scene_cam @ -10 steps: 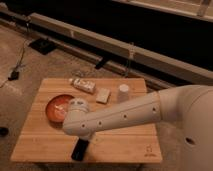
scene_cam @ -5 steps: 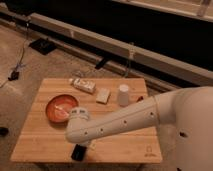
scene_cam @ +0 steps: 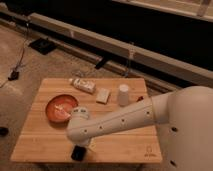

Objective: Place the eraser on the white sponge

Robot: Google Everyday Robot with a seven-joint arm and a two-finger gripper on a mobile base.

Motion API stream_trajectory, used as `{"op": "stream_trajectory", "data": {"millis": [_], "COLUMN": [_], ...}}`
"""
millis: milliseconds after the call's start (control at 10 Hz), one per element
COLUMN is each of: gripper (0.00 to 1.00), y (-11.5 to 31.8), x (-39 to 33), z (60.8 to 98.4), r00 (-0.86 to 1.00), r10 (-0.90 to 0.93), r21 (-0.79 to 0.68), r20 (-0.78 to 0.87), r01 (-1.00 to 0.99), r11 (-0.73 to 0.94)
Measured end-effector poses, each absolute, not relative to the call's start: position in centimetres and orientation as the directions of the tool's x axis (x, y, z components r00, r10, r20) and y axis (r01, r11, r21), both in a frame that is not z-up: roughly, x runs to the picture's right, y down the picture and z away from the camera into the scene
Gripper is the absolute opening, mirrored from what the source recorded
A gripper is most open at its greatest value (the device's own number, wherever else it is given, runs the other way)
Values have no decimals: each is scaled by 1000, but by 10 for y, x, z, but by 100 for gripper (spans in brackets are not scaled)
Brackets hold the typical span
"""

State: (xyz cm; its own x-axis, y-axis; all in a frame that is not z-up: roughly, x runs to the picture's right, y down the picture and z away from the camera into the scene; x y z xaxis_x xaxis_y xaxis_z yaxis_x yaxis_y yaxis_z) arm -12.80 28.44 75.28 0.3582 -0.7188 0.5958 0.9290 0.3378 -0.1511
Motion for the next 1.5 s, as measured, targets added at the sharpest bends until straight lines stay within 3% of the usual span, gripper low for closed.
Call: {"op": "stream_trajectory", "data": {"millis": [400,500,1100,1200,1500], "gripper": [71,66,6,1,0], "y": [299,301,296,291,262], "x": [-134,-134,-126,-121,-116], "z": [763,765,769,766,741], "r00": [329,328,375,395,440], "r10": [-713,-714,-689,-689,-685], "r21": [-158,-166,-217,-227,-206], "r20": [619,619,620,608,581], "r01": [942,943,926,918,894], "r11": [297,289,309,326,399]}}
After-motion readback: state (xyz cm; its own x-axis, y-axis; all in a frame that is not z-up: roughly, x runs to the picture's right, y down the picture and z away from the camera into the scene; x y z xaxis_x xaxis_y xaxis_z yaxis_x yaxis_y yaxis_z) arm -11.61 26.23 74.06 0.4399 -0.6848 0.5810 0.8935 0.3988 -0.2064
